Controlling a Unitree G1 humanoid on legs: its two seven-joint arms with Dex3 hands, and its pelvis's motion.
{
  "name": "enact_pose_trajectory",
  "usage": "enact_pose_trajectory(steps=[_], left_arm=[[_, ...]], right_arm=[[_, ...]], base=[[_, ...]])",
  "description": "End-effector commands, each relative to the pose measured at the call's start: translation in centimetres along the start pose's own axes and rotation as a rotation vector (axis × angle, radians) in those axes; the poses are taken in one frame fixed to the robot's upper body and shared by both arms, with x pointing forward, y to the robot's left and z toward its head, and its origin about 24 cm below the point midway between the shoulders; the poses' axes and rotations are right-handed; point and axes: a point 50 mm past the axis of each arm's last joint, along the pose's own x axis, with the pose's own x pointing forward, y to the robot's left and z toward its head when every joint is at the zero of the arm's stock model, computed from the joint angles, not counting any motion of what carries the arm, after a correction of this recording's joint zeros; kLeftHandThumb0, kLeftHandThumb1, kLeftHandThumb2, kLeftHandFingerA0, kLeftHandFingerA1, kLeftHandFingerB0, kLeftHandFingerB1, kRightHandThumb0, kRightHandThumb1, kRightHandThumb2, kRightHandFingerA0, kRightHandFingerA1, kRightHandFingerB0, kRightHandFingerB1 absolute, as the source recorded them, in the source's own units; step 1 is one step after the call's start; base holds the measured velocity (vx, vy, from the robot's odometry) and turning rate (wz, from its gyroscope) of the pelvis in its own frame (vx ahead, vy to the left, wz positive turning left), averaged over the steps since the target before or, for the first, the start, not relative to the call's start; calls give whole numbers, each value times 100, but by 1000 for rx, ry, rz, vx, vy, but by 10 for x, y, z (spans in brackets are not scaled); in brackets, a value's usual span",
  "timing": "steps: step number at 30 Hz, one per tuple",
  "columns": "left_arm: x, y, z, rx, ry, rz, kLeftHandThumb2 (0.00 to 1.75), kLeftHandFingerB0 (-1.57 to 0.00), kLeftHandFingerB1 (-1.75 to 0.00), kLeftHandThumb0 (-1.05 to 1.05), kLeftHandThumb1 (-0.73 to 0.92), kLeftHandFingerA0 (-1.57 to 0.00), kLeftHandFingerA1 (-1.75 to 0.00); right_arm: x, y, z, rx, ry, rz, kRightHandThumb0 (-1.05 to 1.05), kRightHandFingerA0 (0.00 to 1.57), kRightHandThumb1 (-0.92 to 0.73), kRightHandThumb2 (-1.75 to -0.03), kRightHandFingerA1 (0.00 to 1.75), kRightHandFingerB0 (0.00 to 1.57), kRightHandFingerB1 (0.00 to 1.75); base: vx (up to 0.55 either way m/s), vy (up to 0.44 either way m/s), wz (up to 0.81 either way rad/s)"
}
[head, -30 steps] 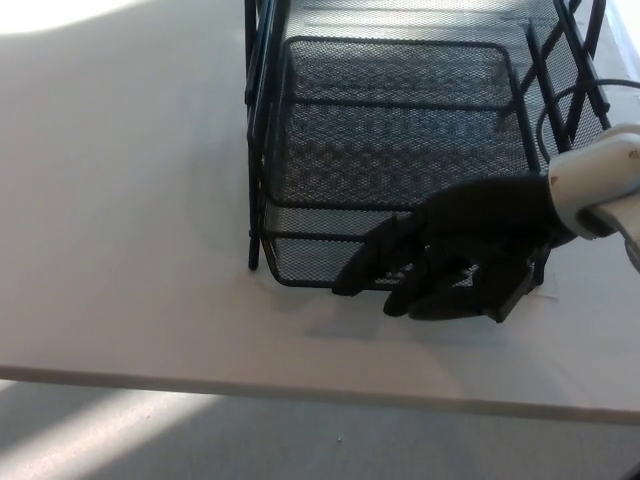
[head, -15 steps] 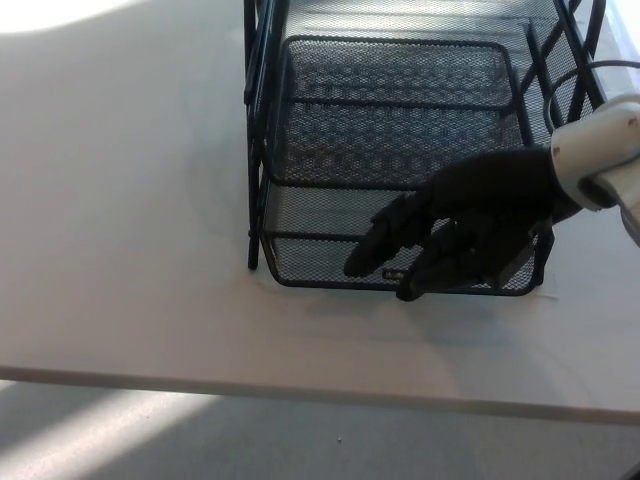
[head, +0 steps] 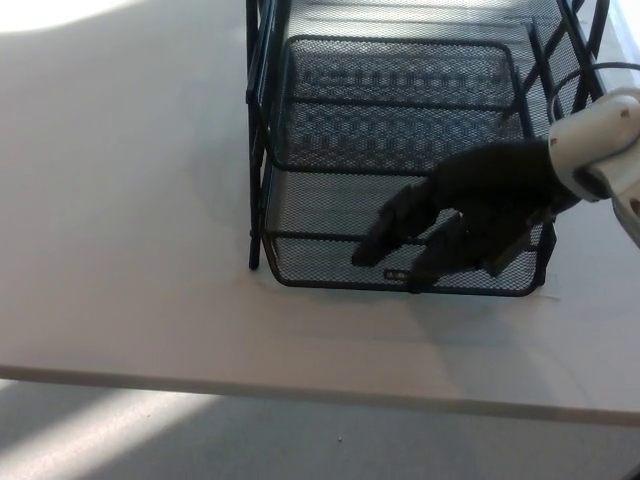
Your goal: A balck drawer is kept on the middle of the table and the robot uses its right hand to push it back away from the robot
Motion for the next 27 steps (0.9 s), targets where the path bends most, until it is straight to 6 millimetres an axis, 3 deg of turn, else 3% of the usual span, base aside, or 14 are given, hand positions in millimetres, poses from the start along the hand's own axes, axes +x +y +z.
enact_pose_trajectory(steps=[1,5,6,7,13,14,17,18,19,21,23,24,25,27], left_arm=[[-3,0,-7,0,26,1,87,-19,-41,-65,62,-30,-46],[-3,-1,-8,-4,36,1,86,-20,-41,-63,62,-30,-45],[-3,-1,-9,-6,37,0,62,-26,-30,-59,73,-38,-34],[-2,-1,-8,-5,35,2,62,-27,-31,-58,74,-39,-35],[-1,-1,-6,1,30,4,63,-27,-30,-60,74,-39,-35],[-1,-1,-6,0,31,5,87,-20,-41,-64,61,-31,-46],[-1,-1,-6,-5,34,6,87,-21,-41,-64,61,-31,-46],[-1,-1,-6,-2,32,5,87,-21,-41,-65,62,-31,-46],[-1,-1,-5,3,27,2,87,-21,-41,-65,62,-31,-46],[-1,0,-4,4,23,-1,88,-21,-41,-65,62,-31,-46],[-2,1,-3,11,16,1,88,-21,-42,-66,62,-31,-46],[-2,2,-4,3,16,2,62,-27,-30,-60,73,-38,-35],[-3,2,-5,-2,16,3,87,-22,-42,-64,61,-31,-46],[-3,2,-5,-6,17,6,87,-21,-41,-63,61,-31,-47]], right_arm=[[7,27,2,-66,-33,75,-69,24,-81,-64,32,19,28],[12,57,9,-121,-58,148,-72,22,-81,-65,33,18,28],[12,64,12,-148,-74,175,-72,21,-83,-65,33,16,28],[8,73,19,-200,-90,195,-74,17,-70,-94,43,10,39],[-22,102,52,-360,-170,217,-77,18,-69,-95,43,11,39],[-28,106,57,-377,-182,214,-77,19,-69,-96,44,10,39],[-39,113,65,-404,-217,215,-77,18,-69,-95,44,11,39],[-47,118,69,-419,-238,218,-71,23,-82,-65,34,15,27],[-53,122,71,-427,-251,221,-71,23,-82,-65,34,15,27],[-57,125,71,-426,-262,217,-71,23,-82,-65,34,15,27],[-61,130,63,-378,-312,206,-73,19,-68,-92,45,13,39],[-61,134,50,-310,-338,189,-74,20,-67,-93,45,13,40],[-60,137,42,-268,-354,179,-74,19,-67,-93,45,14,40],[-56,139,28,-191,-376,170,-74,19,-68,-93,44,14,40]], base=[[0,0,0],[0,0,0],[0,0,0],[0,0,0],[0,0,0],[0,0,0],[0,0,0],[0,0,0],[0,0,0],[0,0,0],[0,0,0],[0,0,0],[0,0,0],[0,0,0]])
